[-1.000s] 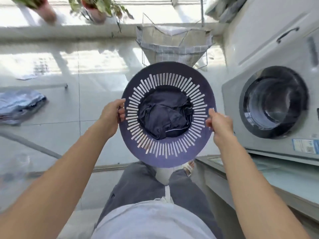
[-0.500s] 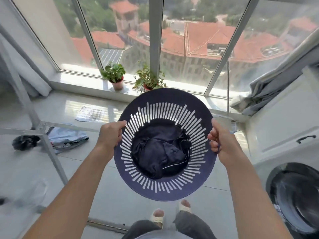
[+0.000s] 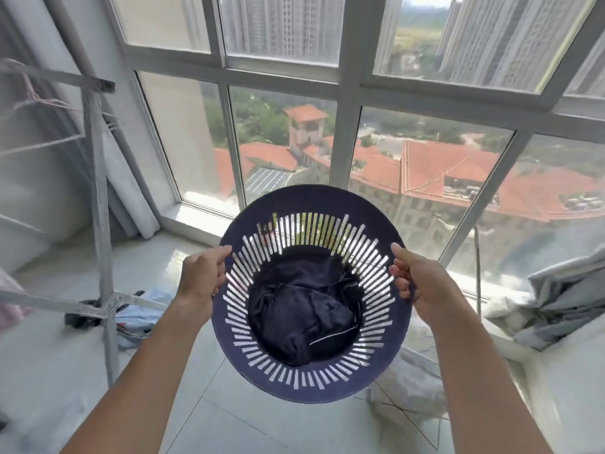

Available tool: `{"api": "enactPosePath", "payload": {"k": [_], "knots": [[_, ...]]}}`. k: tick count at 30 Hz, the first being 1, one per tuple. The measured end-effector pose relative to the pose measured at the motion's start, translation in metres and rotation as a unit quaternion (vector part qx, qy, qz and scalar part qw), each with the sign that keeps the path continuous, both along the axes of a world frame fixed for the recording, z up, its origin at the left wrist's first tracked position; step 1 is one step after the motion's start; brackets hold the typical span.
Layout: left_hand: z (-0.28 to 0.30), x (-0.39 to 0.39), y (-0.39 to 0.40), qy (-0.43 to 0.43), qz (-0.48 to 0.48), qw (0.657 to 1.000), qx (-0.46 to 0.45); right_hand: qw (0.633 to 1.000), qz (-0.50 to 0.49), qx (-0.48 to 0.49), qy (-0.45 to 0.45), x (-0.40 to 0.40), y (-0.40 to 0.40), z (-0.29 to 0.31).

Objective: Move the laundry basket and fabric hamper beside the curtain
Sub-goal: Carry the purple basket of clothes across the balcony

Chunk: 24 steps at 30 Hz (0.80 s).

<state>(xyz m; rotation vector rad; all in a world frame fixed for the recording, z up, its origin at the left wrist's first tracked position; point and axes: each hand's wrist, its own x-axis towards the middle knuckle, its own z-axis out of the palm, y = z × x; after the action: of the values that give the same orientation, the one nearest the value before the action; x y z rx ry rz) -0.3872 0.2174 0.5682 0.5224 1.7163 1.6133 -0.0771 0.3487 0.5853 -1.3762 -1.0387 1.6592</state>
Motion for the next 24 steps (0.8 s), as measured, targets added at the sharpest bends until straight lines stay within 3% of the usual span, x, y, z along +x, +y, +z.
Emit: {"api": "enactPosePath", "payload": {"k": [12,17,24], "knots": [[0.055,-0.031,0.083,0.074,0.101,0.991,0.047,0.993,0.090,0.059,0.043,-0.049,0.127,0.049],[0.057,-0.092,0.114,0.087,0.126,0.987,0.047,0.986,0.148,0.057,0.042,-0.107,0.169,0.046],[0.053,-0.192,0.167,0.090,0.134,0.986,0.032,0.988,0.142,0.057,0.020,-0.211,0.219,0.044]]}}
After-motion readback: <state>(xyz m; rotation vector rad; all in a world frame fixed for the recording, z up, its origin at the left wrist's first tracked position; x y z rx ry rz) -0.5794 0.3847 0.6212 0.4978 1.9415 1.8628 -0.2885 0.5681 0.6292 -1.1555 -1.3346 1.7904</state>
